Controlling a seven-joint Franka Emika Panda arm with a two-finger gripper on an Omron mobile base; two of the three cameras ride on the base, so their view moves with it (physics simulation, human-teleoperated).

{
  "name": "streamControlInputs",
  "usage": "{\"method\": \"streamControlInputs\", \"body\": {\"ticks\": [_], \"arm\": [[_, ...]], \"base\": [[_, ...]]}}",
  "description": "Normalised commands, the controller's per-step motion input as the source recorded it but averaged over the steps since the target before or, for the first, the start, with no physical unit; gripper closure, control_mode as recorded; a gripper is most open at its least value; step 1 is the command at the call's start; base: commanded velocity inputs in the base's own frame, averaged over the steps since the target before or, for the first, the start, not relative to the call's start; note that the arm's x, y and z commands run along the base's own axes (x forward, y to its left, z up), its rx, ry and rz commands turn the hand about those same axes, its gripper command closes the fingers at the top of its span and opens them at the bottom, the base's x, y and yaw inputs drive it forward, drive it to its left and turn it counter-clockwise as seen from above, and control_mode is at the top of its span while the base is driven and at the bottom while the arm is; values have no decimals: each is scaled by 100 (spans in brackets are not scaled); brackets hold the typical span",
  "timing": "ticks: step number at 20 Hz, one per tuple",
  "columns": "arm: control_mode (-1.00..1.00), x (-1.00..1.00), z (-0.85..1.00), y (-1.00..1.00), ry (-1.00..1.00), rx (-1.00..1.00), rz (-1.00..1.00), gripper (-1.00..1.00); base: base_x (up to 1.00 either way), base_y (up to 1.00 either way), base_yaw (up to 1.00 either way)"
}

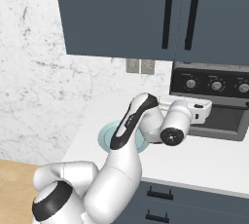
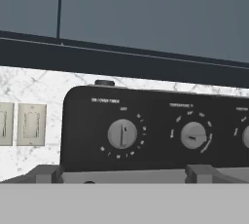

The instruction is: Pick up the kebab skewer and baguette bread, and place them inside the toaster oven. Close the toaster oven door and start by setting the timer.

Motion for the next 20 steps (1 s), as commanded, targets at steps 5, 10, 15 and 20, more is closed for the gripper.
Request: {"method": "streamControlInputs", "body": {"ticks": [5, 10, 15, 20], "arm": [[-100, 11, 16, -1, -10, 3, 0, -100], [-100, 0, 6, 0, -9, 0, 0, -100], [-100, 0, 0, -2, 0, 0, 0, -100], [-100, 0, 0, 0, 0, 0, 0, -100]], "base": [[0, 0, 0], [0, 0, 0], [0, 0, 0], [0, 0, 0]]}}
